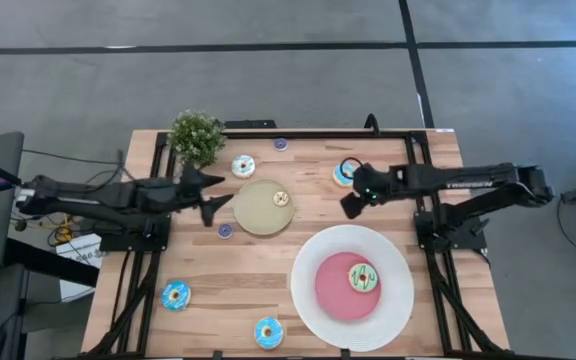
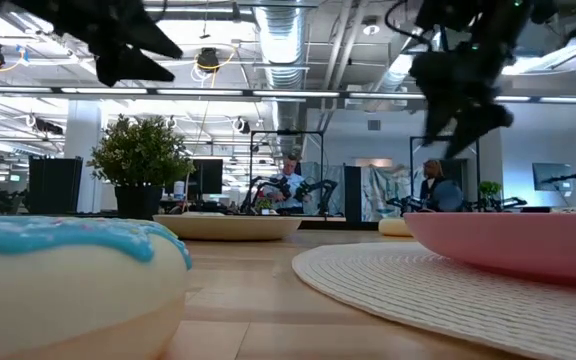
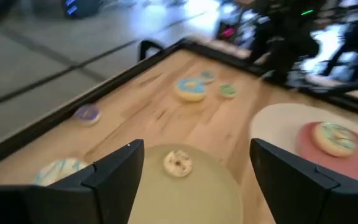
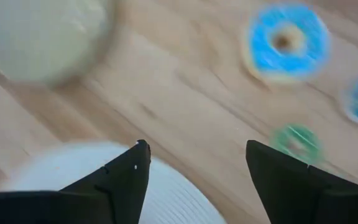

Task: Pick & Place donuts
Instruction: Put the left large blue donut on the pink plate

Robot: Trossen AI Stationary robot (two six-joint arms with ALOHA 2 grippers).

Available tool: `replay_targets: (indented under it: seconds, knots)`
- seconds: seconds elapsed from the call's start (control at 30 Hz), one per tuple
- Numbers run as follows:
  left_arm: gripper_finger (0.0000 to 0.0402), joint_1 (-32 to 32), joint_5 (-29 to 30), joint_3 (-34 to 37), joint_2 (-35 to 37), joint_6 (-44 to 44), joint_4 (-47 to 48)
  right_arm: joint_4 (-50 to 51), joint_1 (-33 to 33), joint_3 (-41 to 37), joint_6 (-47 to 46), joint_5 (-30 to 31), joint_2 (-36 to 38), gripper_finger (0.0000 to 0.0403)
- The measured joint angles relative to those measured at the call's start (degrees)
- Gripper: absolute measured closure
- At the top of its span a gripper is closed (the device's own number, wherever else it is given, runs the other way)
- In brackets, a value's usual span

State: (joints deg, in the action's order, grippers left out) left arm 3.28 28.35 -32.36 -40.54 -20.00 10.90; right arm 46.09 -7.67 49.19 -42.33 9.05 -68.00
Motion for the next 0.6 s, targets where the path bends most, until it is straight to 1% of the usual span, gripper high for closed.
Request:
replay_targets:
  seconds: [0.1, 0.2, 0.3, 0.4, 0.5, 0.6]
  knots:
    - [0.0117, 1.3, 4.9, -6.2, -8.2, -8.8, 6.9, 8.6, -2.4, 0.5, 4.9, -0.2, 2.2, 0.0167]
    - [0.0119, 1.2, 5.1, -14.2, -16.2, -23.5, 20.5, 10.4, -4.9, -1.6, 9.5, -0.5, 6.0, 0.0178]
    - [0.0124, 1.1, 2.0, -21.7, -23.4, -36.5, 35.0, 9.4, -8.1, -3.9, 14.4, -2.1, 11.3, 0.0185]
    - [0.0132, 1.8, -2.4, -27.0, -29.7, -44.7, 44.4, 7.7, -11.8, -7.0, 19.0, -4.2, 16.7, 0.0186]
    - [0.0138, 3.2, -5.9, -29.9, -34.5, -49.3, 48.2, 7.0, -15.1, -9.3, 22.0, -6.5, 20.9, 0.0187]
    - [0.0143, 5.4, -8.0, -31.2, -37.9, -54.0, 48.2, 7.5, -17.8, -11.1, 23.6, -6.8, 23.9, 0.0187]
